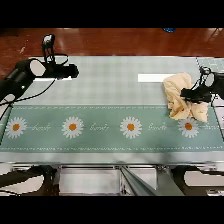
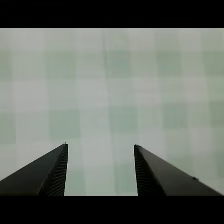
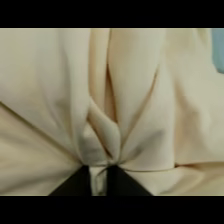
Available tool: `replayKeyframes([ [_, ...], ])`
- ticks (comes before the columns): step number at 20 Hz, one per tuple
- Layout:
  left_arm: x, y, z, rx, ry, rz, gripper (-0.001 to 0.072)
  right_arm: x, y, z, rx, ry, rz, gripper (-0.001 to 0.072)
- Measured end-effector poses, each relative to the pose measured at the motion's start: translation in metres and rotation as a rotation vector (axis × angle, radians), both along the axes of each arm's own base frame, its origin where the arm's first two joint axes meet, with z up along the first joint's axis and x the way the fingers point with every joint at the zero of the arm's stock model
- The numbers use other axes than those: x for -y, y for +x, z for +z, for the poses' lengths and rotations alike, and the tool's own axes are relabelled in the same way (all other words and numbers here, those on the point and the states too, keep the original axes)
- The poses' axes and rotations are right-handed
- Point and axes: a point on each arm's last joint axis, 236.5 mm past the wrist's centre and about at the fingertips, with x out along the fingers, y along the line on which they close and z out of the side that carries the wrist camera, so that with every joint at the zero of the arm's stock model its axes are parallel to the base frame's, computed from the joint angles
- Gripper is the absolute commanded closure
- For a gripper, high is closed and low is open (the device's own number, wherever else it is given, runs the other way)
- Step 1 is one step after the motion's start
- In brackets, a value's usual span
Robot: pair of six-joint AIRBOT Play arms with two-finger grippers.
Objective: Fold the shirts.
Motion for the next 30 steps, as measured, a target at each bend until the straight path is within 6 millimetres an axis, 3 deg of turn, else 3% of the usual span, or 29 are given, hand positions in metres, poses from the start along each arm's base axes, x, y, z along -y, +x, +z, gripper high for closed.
replayKeyframes([
  [3,-0.019,-0.008,0.023,-0.038,-0.015,0.019,0.0203,-0.022,-0.005,0.000,-0.026,0.087,0.055,0.0689],
  [4,-0.028,-0.013,0.033,-0.047,-0.021,0.031,0.0203,-0.032,-0.006,0.009,-0.027,0.122,0.074,0.0689],
  [5,-0.039,-0.022,0.043,-0.062,-0.025,0.045,0.0203,-0.038,0.003,0.030,0.021,0.141,0.098,0.0689],
  [7,-0.055,-0.047,0.057,-0.092,-0.034,0.065,0.0203,-0.045,0.031,0.090,0.188,0.144,0.143,0.0689],
  [9,-0.062,-0.079,0.062,-0.117,-0.047,0.074,0.0203,-0.054,0.056,0.171,0.392,0.137,0.193,0.0689],
  [11,-0.062,-0.114,0.059,-0.130,-0.067,0.080,0.0203,-0.068,0.065,0.256,0.588,0.136,0.252,0.0689],
  [14,-0.053,-0.158,0.052,-0.121,-0.123,0.087,0.0203,-0.101,0.052,0.369,0.834,0.127,0.360,0.0690],
  [16,-0.050,-0.179,0.044,-0.120,-0.147,0.092,0.0203,-0.128,0.034,0.431,0.968,0.120,0.438,0.0690],
  [18,-0.046,-0.194,0.037,-0.121,-0.167,0.098,0.0203,-0.156,0.014,0.485,1.088,0.120,0.518,0.0690],
  [21,-0.043,-0.205,0.031,-0.120,-0.188,0.103,0.0203,-0.196,-0.017,0.537,1.210,0.143,0.628,0.0690],
  [23,-0.042,-0.203,0.034,-0.089,-0.202,0.109,0.0203,-0.233,-0.035,0.540,1.199,0.200,0.729,0.0689],
  [25,-0.043,-0.196,0.040,-0.042,-0.213,0.121,0.0203,-0.271,-0.044,0.509,1.094,0.269,0.826,0.0689],
  [27,-0.045,-0.190,0.046,-0.005,-0.222,0.134,0.0203,-0.310,-0.047,0.464,0.967,0.342,0.894,0.0690],
  [30,-0.045,-0.189,0.048,0.008,-0.226,0.137,0.0203,-0.377,-0.054,0.368,0.733,0.455,0.962,0.0689],
])
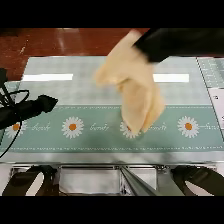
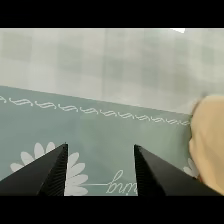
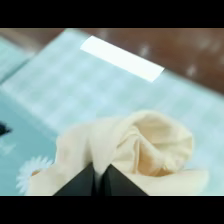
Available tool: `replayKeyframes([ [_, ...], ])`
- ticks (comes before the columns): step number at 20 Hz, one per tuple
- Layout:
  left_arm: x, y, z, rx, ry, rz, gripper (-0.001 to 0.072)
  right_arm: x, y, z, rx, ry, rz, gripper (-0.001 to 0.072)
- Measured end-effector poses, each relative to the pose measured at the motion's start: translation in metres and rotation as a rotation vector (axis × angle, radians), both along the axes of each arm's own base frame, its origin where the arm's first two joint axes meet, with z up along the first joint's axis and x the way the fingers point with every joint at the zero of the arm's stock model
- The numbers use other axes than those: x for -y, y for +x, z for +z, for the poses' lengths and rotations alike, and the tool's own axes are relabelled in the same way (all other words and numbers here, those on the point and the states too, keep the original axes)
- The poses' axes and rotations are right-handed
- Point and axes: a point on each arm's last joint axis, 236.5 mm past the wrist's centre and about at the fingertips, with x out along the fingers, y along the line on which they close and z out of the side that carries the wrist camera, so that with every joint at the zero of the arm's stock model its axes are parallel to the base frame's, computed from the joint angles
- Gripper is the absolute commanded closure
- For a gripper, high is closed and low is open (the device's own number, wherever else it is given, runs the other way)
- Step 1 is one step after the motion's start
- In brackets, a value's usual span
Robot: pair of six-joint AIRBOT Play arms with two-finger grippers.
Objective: Fold the shirts.
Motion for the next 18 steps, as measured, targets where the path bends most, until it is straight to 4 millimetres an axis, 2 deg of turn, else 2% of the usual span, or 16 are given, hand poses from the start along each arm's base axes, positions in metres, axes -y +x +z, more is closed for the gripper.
replayKeyframes([
  [3,0.002,-0.004,-0.003,-0.017,0.002,-0.012,0.0203,-0.061,-0.010,-0.106,-0.209,-0.039,0.052,0.0688],
  [6,-0.002,-0.009,-0.009,-0.033,0.042,-0.033,0.0203,-0.109,-0.027,-0.193,-0.376,-0.068,0.076,0.0688],
  [7,-0.003,-0.010,-0.011,-0.041,0.055,-0.040,0.0203,-0.122,-0.035,-0.216,-0.430,-0.071,0.084,0.0622],
  [8,-0.004,-0.012,-0.012,-0.049,0.061,-0.046,0.0203,-0.133,-0.041,-0.236,-0.482,-0.067,0.084,0.0362],
  [9,-0.004,-0.013,-0.013,-0.053,0.067,-0.049,0.0203,-0.139,-0.044,-0.248,-0.519,-0.059,0.081,0.0301],
  [11,-0.004,-0.017,-0.016,-0.070,0.073,-0.057,0.0203,-0.139,-0.035,-0.253,-0.550,-0.029,0.052,0.0302],
  [13,-0.004,-0.021,-0.020,-0.091,0.077,-0.067,0.0203,-0.118,-0.011,-0.234,-0.546,0.003,0.014,0.0302],
  [15,0.000,-0.031,-0.028,-0.146,0.060,-0.074,0.0203,-0.069,0.021,-0.203,-0.507,0.023,-0.057,0.0303],
  [17,0.009,-0.047,-0.046,-0.235,0.009,-0.080,0.0203,0.006,0.050,-0.177,-0.453,-0.003,-0.175,0.0303],
  [18,0.014,-0.055,-0.058,-0.281,-0.015,-0.086,0.0203,0.051,0.057,-0.173,-0.445,-0.038,-0.250,0.0303],
])
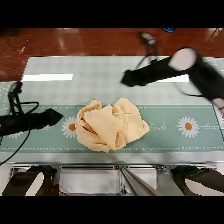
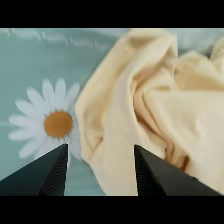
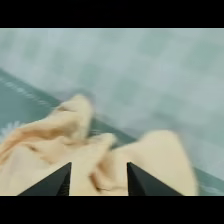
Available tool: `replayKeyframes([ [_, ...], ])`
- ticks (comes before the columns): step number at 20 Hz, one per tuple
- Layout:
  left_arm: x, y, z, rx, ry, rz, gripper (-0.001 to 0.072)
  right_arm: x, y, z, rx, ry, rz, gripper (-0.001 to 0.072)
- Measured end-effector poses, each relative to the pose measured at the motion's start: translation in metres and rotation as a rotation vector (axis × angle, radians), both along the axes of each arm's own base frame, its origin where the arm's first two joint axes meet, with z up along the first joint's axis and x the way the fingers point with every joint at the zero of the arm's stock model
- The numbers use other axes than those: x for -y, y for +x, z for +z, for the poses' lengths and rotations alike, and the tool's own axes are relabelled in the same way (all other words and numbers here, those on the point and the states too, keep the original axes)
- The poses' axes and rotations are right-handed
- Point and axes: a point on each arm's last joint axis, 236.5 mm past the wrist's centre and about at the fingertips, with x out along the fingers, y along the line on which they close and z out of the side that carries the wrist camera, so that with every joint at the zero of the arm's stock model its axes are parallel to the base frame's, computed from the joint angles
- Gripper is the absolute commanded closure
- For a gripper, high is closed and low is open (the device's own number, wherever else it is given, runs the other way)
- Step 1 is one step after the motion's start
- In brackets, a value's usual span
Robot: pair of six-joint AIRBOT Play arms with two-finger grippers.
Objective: Fold the shirts.
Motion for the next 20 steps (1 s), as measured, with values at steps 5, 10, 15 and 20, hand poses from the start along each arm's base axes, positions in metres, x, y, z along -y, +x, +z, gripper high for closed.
replayKeyframes([
  [5,0.036,-0.023,-0.053,-0.172,-0.170,-0.043,0.0203,0.151,-0.044,-0.036,-0.128,-0.105,-0.286,0.0304],
  [10,0.074,-0.006,-0.070,-0.181,-0.351,-0.137,0.0203,0.175,-0.121,-0.108,-0.311,-0.072,-0.373,0.0304],
  [15,0.088,-0.003,-0.095,-0.293,-0.430,-0.207,0.0637,0.137,-0.164,-0.154,-0.420,-0.005,-0.327,0.0304],
  [20,0.093,0.008,-0.103,-0.327,-0.457,-0.240,0.0689,0.115,-0.173,-0.178,-0.466,0.015,-0.309,0.0304],
])
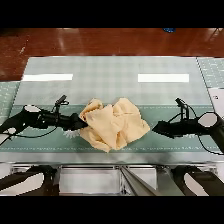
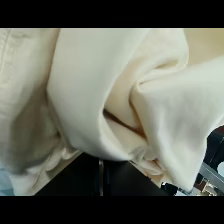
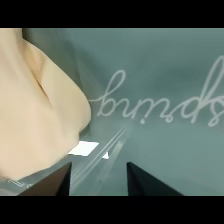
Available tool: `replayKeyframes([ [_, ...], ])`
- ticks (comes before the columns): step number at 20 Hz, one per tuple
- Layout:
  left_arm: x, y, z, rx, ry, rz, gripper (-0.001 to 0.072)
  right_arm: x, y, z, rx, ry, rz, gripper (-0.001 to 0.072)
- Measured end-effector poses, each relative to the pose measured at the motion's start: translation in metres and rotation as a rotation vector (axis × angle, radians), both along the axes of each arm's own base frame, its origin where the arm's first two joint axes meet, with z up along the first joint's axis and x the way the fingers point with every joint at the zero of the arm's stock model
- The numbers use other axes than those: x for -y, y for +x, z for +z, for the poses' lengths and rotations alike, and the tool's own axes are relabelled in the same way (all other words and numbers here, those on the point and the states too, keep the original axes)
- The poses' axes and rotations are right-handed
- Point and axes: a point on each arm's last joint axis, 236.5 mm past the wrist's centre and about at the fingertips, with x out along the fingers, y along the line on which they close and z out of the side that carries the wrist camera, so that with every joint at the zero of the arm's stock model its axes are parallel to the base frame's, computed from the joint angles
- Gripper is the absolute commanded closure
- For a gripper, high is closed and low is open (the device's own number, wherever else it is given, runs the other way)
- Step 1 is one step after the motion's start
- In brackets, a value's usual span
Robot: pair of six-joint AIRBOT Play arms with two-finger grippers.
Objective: Fold the shirts.
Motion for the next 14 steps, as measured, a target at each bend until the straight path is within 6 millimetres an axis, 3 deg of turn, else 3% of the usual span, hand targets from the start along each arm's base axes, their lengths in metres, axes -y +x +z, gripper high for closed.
replayKeyframes([
  [6,0.001,0.011,0.004,0.024,-0.008,-0.012,0.0689,-0.012,0.005,-0.016,-0.041,0.048,-0.041,0.0304],
  [9,0.001,0.013,0.004,0.027,-0.009,-0.011,0.0688,-0.030,0.011,-0.022,-0.061,0.127,-0.051,0.0308],
  [10,0.001,0.014,0.004,0.029,-0.007,-0.010,0.0689,-0.040,0.013,-0.023,-0.069,0.161,-0.051,0.0378],
  [12,0.001,0.015,0.004,0.032,-0.005,-0.008,0.0689,-0.055,0.015,-0.029,-0.074,0.189,-0.027,0.0668],
  [14,0.000,0.017,0.004,0.040,-0.001,-0.005,0.0690,-0.069,0.024,-0.027,-0.046,0.206,0.005,0.0688],
])
